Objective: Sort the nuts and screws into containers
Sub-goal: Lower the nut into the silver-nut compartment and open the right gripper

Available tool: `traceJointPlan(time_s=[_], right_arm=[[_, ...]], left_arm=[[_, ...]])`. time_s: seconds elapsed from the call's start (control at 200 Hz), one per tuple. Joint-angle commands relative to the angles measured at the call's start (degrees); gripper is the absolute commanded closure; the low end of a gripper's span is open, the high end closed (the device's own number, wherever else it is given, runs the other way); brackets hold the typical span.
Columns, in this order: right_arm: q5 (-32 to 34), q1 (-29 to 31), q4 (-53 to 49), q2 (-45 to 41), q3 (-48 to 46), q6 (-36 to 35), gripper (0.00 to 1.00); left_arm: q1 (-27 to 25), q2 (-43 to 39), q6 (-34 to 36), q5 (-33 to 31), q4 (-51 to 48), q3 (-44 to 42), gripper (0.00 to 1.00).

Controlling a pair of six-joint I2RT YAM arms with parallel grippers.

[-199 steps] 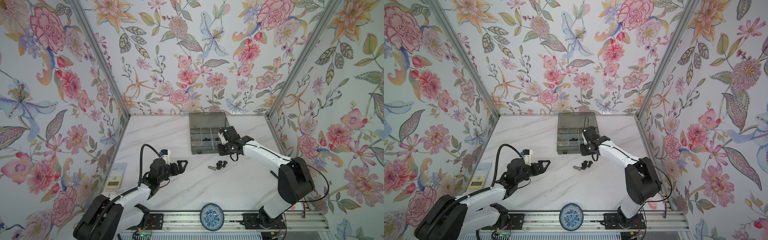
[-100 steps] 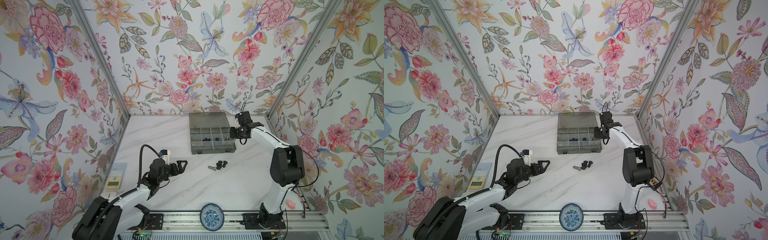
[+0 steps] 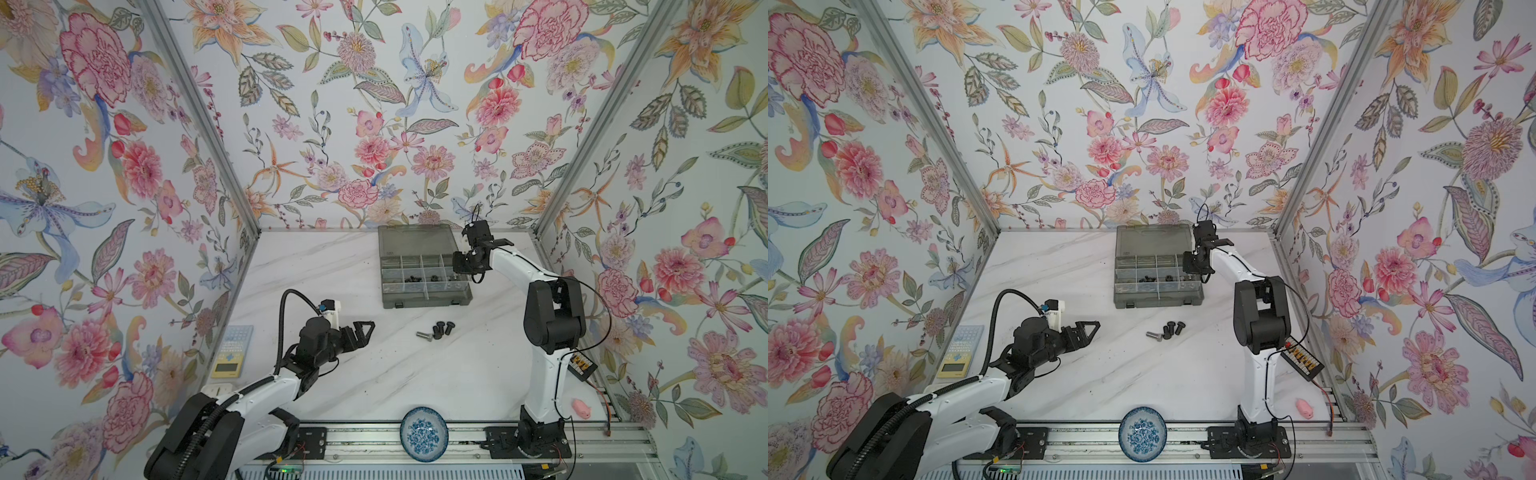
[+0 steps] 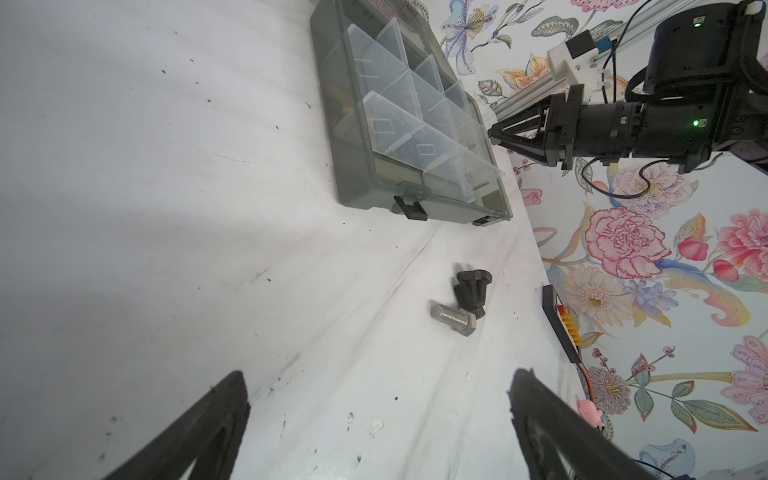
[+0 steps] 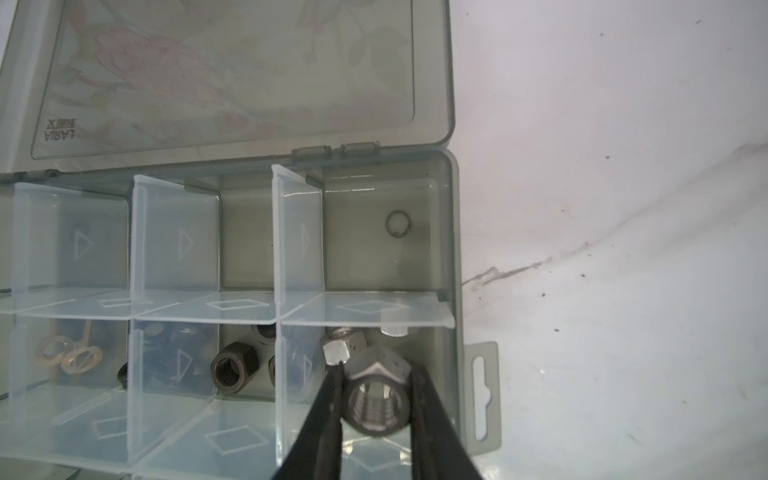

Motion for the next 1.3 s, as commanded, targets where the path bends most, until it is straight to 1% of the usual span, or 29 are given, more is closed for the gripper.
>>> traceJointPlan(time_s=[0.0, 0.125, 0.6, 0.676, 0.801, 0.831, 0.981, 1.046, 1.181, 1.296], right_arm=[[-0.6, 0.0, -2.0, 1.1, 1.7, 0.1, 1.0], [-0.6, -0.1, -2.0, 1.9, 2.1, 0.1, 1.0], [-0.9, -0.2, -3.0, 4.1, 4.2, -0.2, 0.92], [-1.1, -0.2, -3.0, 4.2, 4.2, -0.1, 0.84], [-2.1, -0.3, -3.4, 4.0, 4.4, -0.1, 0.65], [-2.3, -0.3, -3.5, 3.8, 4.6, -0.2, 0.62], [-3.0, -0.4, -3.5, 1.8, 4.4, -0.2, 0.57], [-3.6, -0.5, -3.6, 0.4, 4.2, -0.2, 0.56], [-4.7, -0.4, -3.6, -3.8, 2.3, -0.5, 0.54], [-5.9, 0.0, -3.6, -8.3, -1.1, -0.9, 0.52]], left_arm=[[0.7, 0.4, 0.2, -0.4, 0.0, 1.1, 0.01], [0.7, 0.3, 0.1, -0.4, 0.3, 0.8, 0.01], [0.7, 0.2, 0.0, -0.5, 0.6, 0.5, 0.01], [0.7, 0.0, 0.0, -0.5, 0.6, 0.5, 0.01], [0.7, -0.3, -0.1, -0.8, 0.6, 0.4, 0.01], [0.7, -0.3, 0.0, -0.7, 0.6, 0.4, 0.0], [0.7, -0.3, 0.2, -0.4, 1.0, -0.1, 0.01], [0.7, -0.3, 0.2, -0.5, 1.1, -0.2, 0.01], [0.7, 0.0, 0.2, -0.6, 1.2, 0.0, 0.01], [0.6, 0.4, 0.1, -0.4, 1.4, 0.0, 0.01]])
